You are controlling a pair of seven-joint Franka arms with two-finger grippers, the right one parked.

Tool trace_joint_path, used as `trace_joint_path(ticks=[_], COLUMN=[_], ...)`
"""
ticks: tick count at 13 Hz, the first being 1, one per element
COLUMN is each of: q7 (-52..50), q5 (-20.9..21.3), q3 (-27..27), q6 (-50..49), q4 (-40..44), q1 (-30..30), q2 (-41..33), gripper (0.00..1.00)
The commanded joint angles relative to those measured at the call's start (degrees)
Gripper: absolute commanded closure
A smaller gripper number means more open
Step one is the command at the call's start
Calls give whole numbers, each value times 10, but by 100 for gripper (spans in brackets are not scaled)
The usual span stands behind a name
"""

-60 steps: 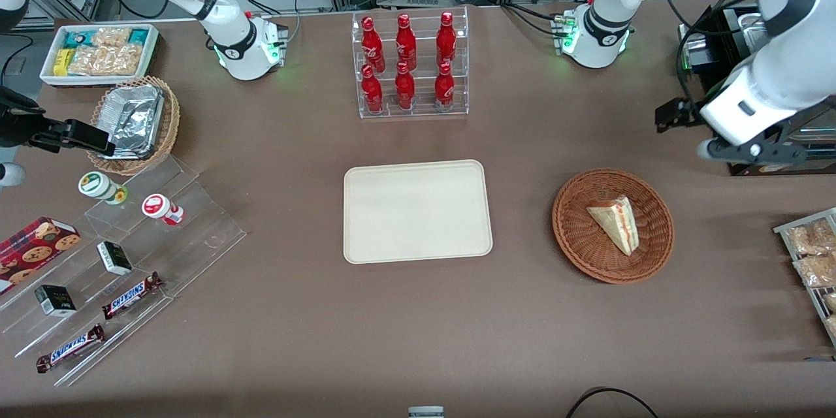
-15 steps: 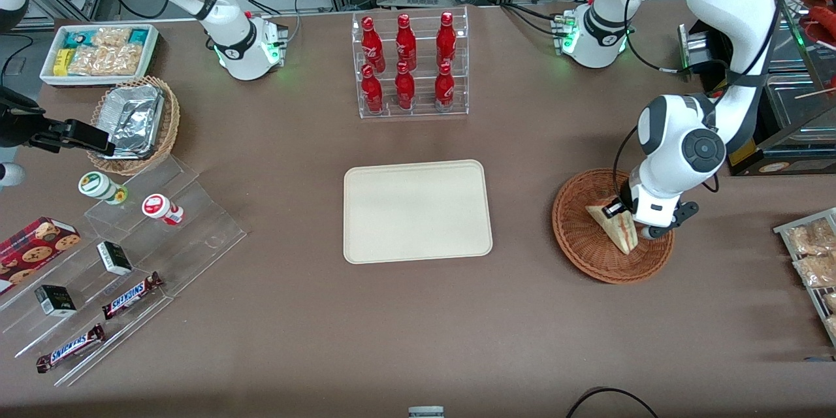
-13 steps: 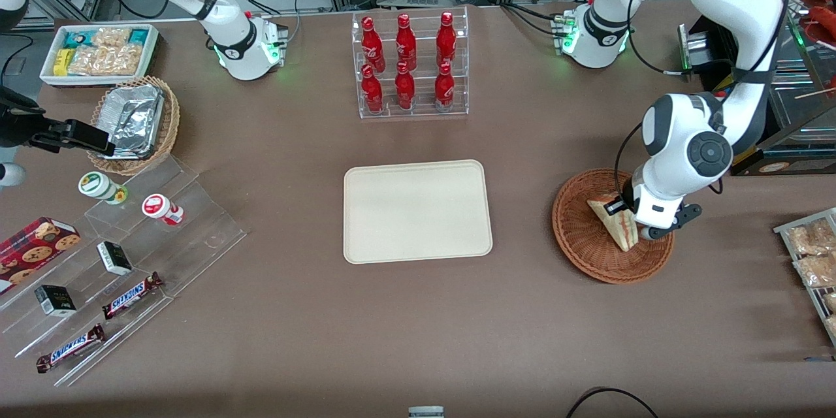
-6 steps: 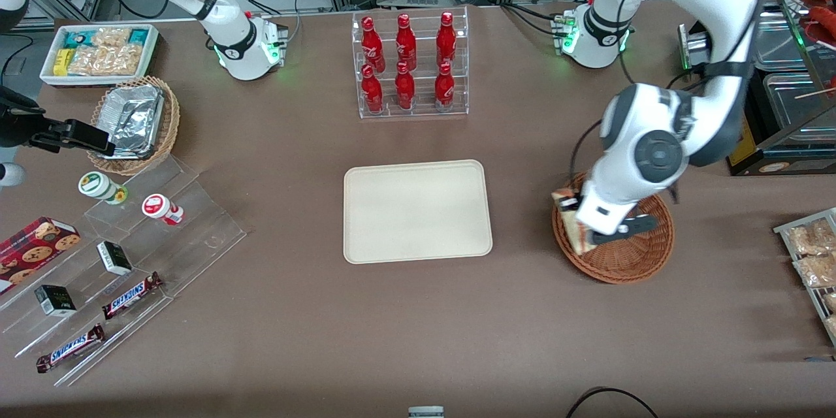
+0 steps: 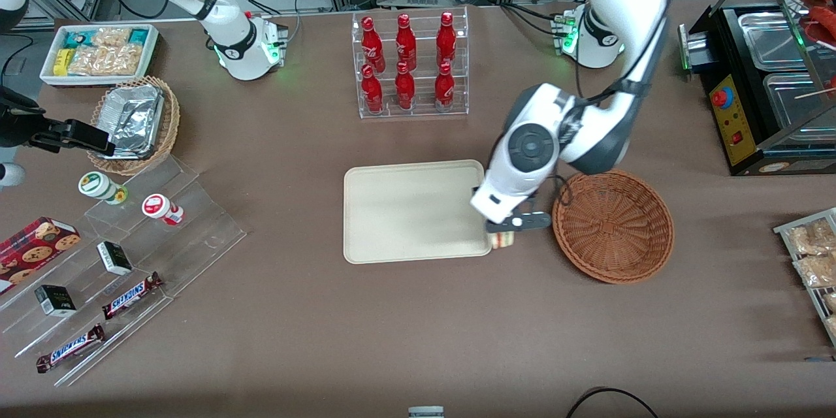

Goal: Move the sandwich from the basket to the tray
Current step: 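Lift the sandwich and carry it with the left gripper over the tray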

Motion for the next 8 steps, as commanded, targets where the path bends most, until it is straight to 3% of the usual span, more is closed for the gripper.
trace_joint_path(ticks=[1, 8], q7=[-47, -121], q5=[-10, -10], q3=[8, 9], q6=[-12, -8], q4=[99, 231], q1=[-51, -127], q2=[81, 186], gripper=[100, 100])
